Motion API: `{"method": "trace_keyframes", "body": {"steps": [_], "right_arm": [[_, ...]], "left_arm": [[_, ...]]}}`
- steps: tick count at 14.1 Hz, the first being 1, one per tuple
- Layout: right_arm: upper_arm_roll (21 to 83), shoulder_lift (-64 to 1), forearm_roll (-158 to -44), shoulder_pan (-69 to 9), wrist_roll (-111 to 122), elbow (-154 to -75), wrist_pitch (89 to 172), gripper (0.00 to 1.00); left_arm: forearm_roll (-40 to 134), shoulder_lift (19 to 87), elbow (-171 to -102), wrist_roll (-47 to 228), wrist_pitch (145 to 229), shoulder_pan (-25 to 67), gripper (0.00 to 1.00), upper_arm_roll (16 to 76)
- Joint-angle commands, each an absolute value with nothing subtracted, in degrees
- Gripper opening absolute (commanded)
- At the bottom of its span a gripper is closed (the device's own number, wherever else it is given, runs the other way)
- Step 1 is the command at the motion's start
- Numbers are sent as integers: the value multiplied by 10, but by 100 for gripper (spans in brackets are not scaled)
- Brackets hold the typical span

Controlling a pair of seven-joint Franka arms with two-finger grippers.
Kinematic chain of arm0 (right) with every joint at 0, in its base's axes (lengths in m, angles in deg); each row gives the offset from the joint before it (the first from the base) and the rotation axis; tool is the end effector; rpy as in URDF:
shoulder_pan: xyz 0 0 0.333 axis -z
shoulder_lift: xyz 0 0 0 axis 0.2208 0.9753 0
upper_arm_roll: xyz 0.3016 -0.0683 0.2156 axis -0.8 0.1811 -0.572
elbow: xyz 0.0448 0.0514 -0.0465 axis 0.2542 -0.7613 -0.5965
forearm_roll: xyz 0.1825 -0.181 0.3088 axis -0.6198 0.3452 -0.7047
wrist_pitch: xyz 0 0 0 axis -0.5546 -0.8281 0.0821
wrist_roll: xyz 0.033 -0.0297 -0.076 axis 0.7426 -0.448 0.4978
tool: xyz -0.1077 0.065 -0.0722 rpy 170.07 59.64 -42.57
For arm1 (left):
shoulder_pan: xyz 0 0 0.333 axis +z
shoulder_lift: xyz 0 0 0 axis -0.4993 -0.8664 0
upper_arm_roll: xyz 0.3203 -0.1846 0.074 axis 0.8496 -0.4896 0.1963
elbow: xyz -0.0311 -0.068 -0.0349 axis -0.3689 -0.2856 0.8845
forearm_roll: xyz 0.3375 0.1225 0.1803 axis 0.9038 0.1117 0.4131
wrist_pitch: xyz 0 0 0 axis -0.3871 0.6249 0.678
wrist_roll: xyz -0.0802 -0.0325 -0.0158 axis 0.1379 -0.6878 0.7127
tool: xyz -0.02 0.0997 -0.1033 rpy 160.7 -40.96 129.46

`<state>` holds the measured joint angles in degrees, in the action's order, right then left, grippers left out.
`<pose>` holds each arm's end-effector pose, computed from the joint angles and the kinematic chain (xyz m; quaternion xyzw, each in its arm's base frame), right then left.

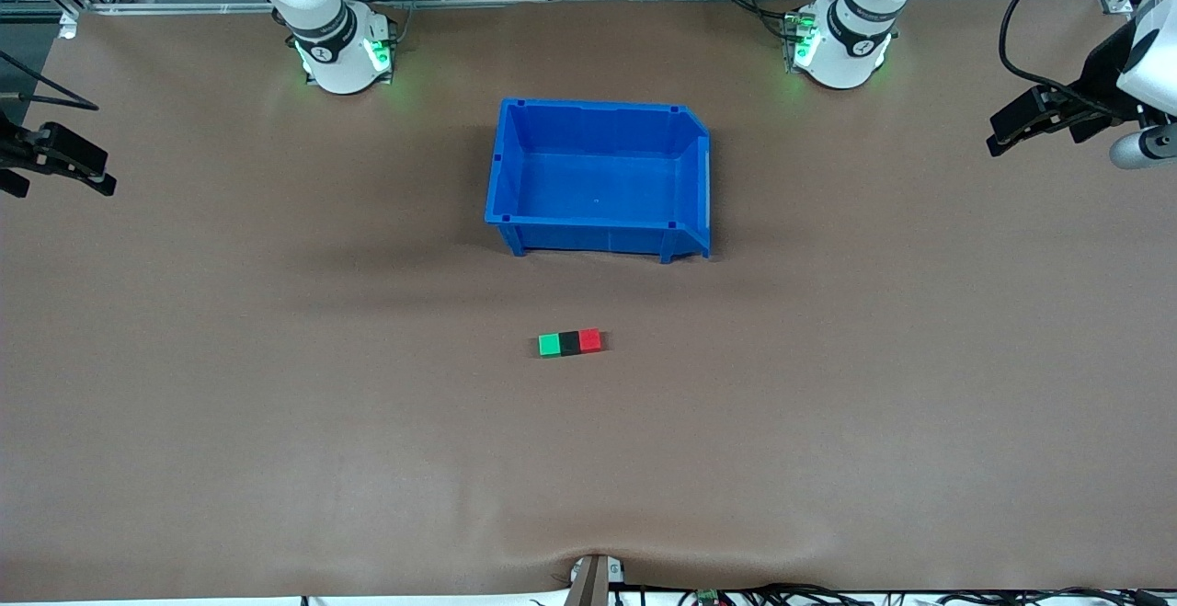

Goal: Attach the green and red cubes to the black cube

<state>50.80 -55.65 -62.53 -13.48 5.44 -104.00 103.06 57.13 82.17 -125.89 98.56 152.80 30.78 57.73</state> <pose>0.5564 -0.0370 0.6659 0.9998 0.0142 0.0037 0.0116 0.5239 -0.0523 0.6827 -0.9967 -0.0770 0.0160 0.0194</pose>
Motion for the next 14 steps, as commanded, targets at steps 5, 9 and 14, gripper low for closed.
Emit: {"method": "trace_keyframes", "body": {"steps": [5,9,14], "right_arm": [[509,-550,-618,-137,55,-1026,1023,100],[509,-537,-620,-135,56,-1028,1022,100],[509,-535,-615,-135,55,-1027,1024,100]], "left_arm": [[583,826,-1245,952,1518,312,100,578],[583,821,-1232,957,1508,313,100,581],[582,824,-1230,950,1505,314,100,582]]}}
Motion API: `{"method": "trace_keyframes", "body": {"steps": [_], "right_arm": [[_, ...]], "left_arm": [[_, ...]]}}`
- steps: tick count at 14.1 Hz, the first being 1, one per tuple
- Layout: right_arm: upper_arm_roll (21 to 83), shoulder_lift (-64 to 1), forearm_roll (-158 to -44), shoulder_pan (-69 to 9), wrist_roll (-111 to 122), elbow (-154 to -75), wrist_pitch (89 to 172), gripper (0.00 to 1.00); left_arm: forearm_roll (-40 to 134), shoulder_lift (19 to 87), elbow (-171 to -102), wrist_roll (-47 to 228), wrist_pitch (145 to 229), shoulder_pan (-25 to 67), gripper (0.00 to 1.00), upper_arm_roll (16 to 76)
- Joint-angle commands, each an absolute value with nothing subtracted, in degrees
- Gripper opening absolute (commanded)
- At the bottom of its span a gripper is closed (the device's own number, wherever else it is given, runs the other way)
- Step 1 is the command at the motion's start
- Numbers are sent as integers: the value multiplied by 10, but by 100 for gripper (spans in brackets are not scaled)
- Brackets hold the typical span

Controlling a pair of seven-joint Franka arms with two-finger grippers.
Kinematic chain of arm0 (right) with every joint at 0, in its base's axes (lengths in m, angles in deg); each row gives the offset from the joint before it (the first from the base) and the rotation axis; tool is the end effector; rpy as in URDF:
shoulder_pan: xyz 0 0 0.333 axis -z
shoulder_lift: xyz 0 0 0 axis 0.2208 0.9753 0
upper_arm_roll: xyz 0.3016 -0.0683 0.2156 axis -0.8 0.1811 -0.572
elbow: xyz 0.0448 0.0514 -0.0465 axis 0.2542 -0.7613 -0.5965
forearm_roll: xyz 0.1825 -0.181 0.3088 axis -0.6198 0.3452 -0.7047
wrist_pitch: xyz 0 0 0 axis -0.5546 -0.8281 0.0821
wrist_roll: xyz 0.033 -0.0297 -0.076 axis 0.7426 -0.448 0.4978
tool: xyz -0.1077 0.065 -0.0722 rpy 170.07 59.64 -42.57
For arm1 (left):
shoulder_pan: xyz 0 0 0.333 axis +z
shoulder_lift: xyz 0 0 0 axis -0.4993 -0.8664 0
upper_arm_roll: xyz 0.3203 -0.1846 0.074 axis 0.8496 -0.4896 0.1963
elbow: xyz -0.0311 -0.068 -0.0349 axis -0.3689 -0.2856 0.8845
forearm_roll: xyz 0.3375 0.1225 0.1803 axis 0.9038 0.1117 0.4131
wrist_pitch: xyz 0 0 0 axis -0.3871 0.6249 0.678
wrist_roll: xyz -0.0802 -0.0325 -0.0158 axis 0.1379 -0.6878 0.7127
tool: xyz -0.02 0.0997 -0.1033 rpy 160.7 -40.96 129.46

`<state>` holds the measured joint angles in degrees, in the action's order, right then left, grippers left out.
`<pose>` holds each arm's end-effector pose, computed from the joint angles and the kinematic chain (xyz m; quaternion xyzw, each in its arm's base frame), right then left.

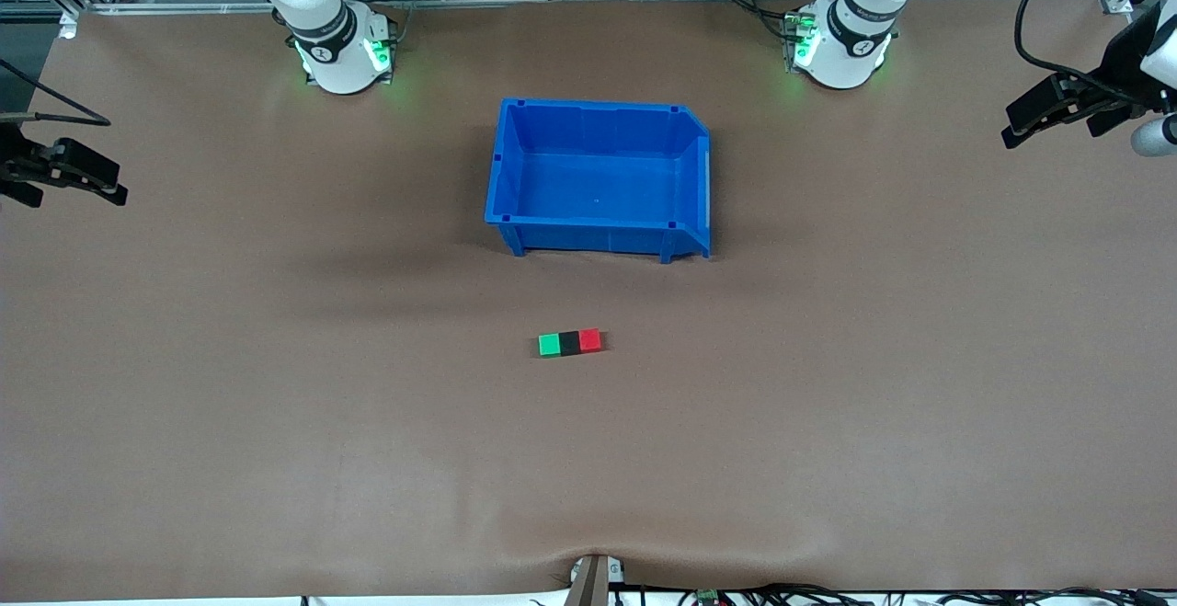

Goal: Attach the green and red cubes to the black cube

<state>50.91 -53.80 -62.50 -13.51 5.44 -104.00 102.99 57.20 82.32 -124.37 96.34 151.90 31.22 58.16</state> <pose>0.5666 -0.0377 0.6477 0.9998 0.0137 -0.0131 0.0118 0.5220 -0.0439 0.6951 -0.9976 -0.0656 0.0098 0.0185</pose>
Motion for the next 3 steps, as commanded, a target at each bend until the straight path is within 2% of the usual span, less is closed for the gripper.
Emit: {"method": "trace_keyframes", "body": {"steps": [1,3], "right_arm": [[510,-535,-615,-135,55,-1026,1025,100],[510,-534,-616,-135,55,-1026,1025,100]], "left_arm": [[581,824,-1230,948,1505,315,100,582],[580,823,-1231,948,1505,314,100,582]]}}
